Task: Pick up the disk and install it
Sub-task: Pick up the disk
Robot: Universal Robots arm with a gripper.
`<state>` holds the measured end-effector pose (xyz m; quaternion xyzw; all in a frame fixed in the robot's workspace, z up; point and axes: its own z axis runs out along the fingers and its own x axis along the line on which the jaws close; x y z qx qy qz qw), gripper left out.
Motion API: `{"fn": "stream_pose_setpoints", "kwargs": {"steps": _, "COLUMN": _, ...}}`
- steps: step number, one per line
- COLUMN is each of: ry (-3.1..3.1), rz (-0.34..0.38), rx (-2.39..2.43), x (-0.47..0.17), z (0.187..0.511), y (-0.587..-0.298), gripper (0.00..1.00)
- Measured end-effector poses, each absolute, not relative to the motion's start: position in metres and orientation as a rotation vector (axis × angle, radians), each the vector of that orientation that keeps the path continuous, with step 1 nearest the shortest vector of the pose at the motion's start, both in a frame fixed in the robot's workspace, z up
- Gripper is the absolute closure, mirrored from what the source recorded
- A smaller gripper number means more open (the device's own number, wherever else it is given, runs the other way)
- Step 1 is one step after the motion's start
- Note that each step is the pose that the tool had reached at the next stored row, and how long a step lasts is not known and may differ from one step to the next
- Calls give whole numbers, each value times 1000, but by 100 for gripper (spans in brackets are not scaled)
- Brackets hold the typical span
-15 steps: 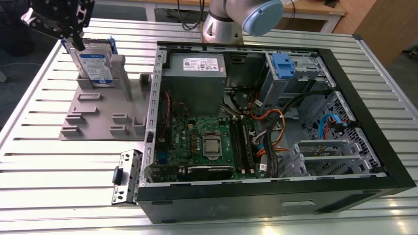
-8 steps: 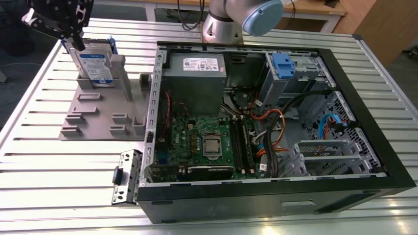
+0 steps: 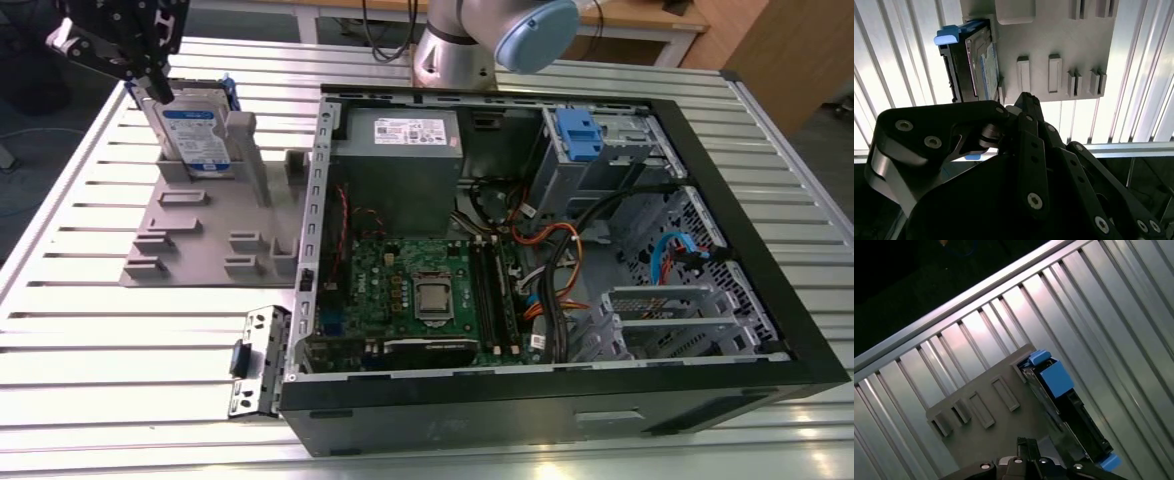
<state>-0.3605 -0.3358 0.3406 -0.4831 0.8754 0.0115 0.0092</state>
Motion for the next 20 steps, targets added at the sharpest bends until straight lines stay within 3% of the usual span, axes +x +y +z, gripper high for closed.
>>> {"fn": "stream_pose_setpoints", "kwargs": {"steps": 20, "ry": 2638, "rz": 37, "rx": -1674, "x": -361, "z": 341, "y": -336, "gripper": 90}}
